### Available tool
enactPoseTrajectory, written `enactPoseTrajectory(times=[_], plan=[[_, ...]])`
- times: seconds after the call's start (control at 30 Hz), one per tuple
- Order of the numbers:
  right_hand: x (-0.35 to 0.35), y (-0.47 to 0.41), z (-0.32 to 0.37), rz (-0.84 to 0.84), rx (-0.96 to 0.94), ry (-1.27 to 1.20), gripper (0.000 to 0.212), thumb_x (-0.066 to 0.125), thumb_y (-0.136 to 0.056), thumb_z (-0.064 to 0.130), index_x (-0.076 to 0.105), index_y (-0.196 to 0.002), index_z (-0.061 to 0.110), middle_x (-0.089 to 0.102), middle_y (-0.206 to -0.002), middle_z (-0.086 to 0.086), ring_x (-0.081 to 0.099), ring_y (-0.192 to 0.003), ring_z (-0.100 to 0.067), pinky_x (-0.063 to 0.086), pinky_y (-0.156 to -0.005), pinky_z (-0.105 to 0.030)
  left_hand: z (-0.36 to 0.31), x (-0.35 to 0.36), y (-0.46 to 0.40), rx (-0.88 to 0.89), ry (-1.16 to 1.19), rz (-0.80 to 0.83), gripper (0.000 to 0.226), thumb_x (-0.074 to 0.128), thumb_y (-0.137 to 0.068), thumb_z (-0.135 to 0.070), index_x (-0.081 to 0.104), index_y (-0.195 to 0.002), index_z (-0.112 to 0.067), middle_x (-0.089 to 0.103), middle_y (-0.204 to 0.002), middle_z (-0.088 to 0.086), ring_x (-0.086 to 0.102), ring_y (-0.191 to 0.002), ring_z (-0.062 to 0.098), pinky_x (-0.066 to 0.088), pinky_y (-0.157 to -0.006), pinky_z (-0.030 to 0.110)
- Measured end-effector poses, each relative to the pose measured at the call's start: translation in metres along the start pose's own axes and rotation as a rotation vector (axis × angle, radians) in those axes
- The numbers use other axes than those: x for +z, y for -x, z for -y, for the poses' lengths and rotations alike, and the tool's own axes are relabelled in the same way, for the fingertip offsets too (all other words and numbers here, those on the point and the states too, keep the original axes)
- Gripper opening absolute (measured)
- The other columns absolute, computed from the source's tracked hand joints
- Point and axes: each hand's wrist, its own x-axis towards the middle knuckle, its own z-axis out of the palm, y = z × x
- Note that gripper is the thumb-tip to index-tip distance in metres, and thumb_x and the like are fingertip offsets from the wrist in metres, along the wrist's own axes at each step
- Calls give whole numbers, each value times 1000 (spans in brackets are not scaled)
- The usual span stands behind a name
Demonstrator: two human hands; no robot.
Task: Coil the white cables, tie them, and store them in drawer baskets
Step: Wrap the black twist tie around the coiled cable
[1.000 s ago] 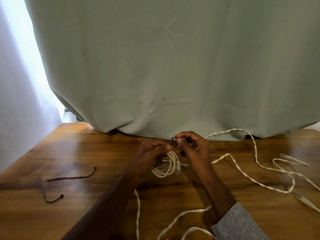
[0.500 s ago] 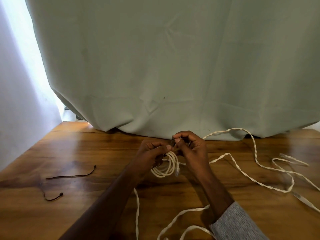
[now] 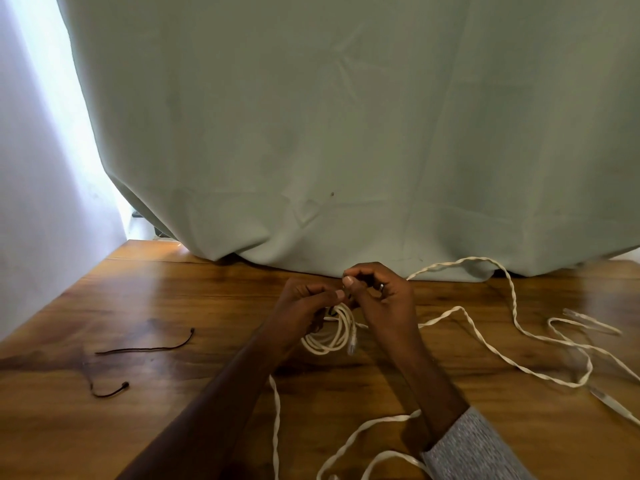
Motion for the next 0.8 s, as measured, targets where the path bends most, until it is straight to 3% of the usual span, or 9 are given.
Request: enactPoseTrajectory(times=[0.2, 0.23, 0.33, 0.37, 0.47, 0.6, 0.8], plan=[[2, 0, -3, -32, -173, 249, 9, 59, -96, 12, 68, -98, 13, 65, -97, 3, 65, -91, -12, 56, -74, -30, 3, 3, -1, 4, -71, -47, 21, 66, -93, -14, 76, -80, -2, 50, -55, 15, 33, -45, 20, 26, -47, 30], [4, 0, -4, -70, -157, 240, 8, 59, -96, 12, 67, -97, 14, 63, -97, 2, 64, -91, -12, 56, -74, -31, 3, 4, -1, 9, -75, -52, 24, 65, -94, -16, 75, -77, -4, 50, -55, 15, 33, -45, 21, 27, -47, 30], [4, -2, -4, -179, 68, 92, 10, 58, -100, 17, 64, -94, 23, 64, -86, 0, 65, -76, -23, 59, -68, -51, 2, 5, 0, 2, -69, -59, 32, 62, -96, -25, 73, -69, -15, 48, -58, 22, 33, -47, 22, 27, -48, 29], [1, -2, -4, -209, 143, 36, 12, 58, -100, 16, 64, -93, 24, 65, -81, 0, 65, -70, -22, 58, -64, -55, 3, 5, 0, -9, -60, -76, 31, 60, -97, -26, 73, -71, -15, 50, -59, 24, 34, -46, 22, 27, -48, 27], [-4, -4, 1, -268, 206, -18, 11, 59, -99, 9, 65, -93, 16, 65, -76, 7, 60, -58, -10, 57, -57, -58, 3, 4, -2, -23, -61, -132, 24, 57, -99, -19, 75, -89, -8, 65, -65, 7, 45, -43, 9, 33, -45, 21], [0, -3, 4, -264, 204, -74, 10, 55, -101, 6, 60, -95, 12, 62, -70, 5, 58, -56, -11, 55, -55, -49, 8, 3, -6, -1, -181, -171, 16, 59, -98, -15, 74, -103, -13, 68, -73, -8, 54, -50, -2, 38, -47, 12], [7, 1, 6, -226, 35, 96, 9, 48, -105, 14, 55, -99, 14, 62, -75, -4, 59, -63, -16, 49, -56, -31, 11, 3, -5, 7, -239, -214, 18, 58, -99, -15, 73, -90, -9, 63, -59, -15, 54, -50, -5, 39, -47, 12]])
